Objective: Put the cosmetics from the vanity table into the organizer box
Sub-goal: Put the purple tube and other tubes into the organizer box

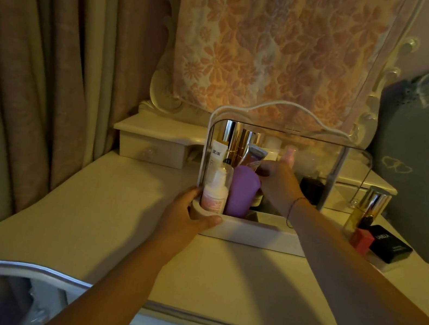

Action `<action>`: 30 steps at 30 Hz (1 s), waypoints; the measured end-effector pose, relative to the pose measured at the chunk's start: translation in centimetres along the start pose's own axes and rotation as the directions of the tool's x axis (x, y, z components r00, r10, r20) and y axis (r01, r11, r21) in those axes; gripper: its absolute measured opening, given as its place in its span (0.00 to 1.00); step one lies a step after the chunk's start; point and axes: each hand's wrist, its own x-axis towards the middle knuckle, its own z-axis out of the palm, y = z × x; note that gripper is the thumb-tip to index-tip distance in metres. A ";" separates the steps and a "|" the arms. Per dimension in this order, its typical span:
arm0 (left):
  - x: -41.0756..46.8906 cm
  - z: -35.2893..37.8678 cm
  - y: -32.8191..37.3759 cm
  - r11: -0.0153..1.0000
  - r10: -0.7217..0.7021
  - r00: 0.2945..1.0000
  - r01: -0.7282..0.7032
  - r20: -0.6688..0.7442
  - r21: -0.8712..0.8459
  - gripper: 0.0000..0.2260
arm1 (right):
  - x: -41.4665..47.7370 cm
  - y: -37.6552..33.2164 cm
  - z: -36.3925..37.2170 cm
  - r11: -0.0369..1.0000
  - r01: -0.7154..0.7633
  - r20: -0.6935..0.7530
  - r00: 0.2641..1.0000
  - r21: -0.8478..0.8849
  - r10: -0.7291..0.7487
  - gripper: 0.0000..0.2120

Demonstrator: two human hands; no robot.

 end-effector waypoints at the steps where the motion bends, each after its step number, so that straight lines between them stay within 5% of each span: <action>1: 0.0 0.0 0.0 1.000 -0.001 1.000 0.001 0.000 0.003 0.30 | 0.0 0.0 0.0 1.000 -0.001 -0.004 1.000 0.014 0.001 0.07; 7: 0.0 0.1 0.0 1.000 0.005 1.000 -0.005 -0.022 -0.013 0.28 | 0.0 -0.1 -1.2 0.992 0.054 -0.089 0.995 0.113 -0.044 0.08; 23: 0.0 0.1 -0.1 1.000 0.009 1.000 -0.009 -0.013 -0.006 0.28 | 1.6 -2.0 -2.4 0.981 0.068 -0.028 0.998 0.183 -0.064 0.03; 30: 0.1 0.1 -0.2 1.000 0.007 1.000 -0.007 -0.006 -0.012 0.29 | 2.3 -1.9 -2.1 0.998 0.042 -0.060 0.997 -0.048 -0.045 0.02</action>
